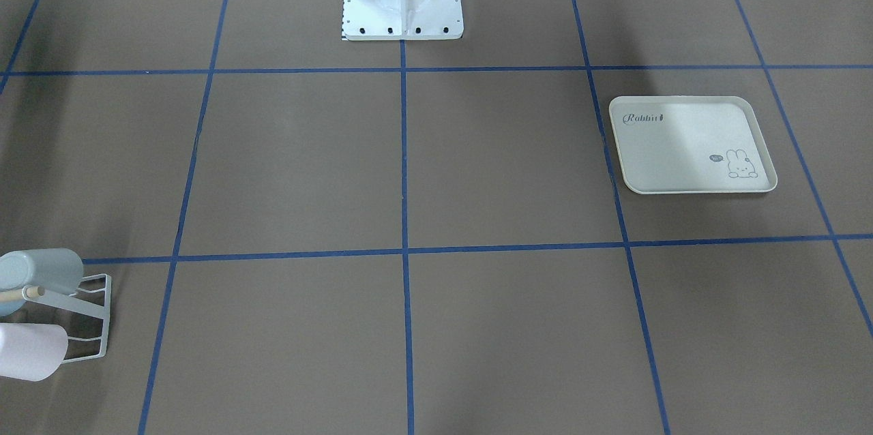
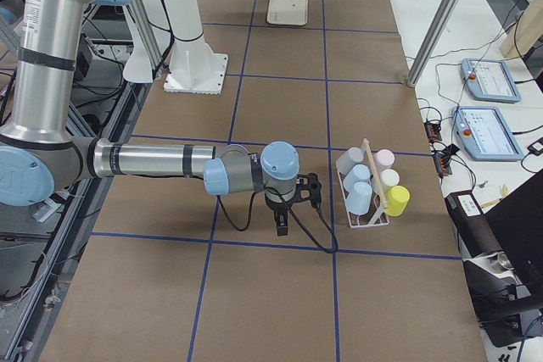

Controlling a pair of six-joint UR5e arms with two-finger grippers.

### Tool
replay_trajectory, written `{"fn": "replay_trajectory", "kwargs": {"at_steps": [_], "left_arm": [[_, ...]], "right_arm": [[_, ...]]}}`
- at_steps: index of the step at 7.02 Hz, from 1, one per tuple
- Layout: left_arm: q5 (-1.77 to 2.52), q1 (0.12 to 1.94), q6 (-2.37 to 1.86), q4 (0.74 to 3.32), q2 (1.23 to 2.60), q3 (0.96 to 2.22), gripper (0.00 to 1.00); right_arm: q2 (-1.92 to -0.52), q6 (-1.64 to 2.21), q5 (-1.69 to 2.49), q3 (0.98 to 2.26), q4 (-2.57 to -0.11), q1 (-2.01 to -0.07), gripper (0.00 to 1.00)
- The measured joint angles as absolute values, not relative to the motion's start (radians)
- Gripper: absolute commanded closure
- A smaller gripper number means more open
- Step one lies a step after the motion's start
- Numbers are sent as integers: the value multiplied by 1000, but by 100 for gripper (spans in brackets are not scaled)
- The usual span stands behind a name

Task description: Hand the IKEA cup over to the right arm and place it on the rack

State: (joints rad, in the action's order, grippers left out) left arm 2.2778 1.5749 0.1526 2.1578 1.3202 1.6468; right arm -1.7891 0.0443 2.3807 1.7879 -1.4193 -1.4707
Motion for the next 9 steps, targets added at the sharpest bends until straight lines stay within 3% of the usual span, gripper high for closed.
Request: {"fn": "replay_trajectory", "kwargs": {"at_steps": [5, 9], "left_arm": [[2292, 1587, -1, 2117, 1300, 1669, 0], [2287, 1545, 205, 1763, 1306, 1794, 0]], "right_arm": [[-1790, 44, 2216, 1854, -1543, -1483, 0], [-1792, 47, 2155, 1885, -1567, -1488, 0]]}}
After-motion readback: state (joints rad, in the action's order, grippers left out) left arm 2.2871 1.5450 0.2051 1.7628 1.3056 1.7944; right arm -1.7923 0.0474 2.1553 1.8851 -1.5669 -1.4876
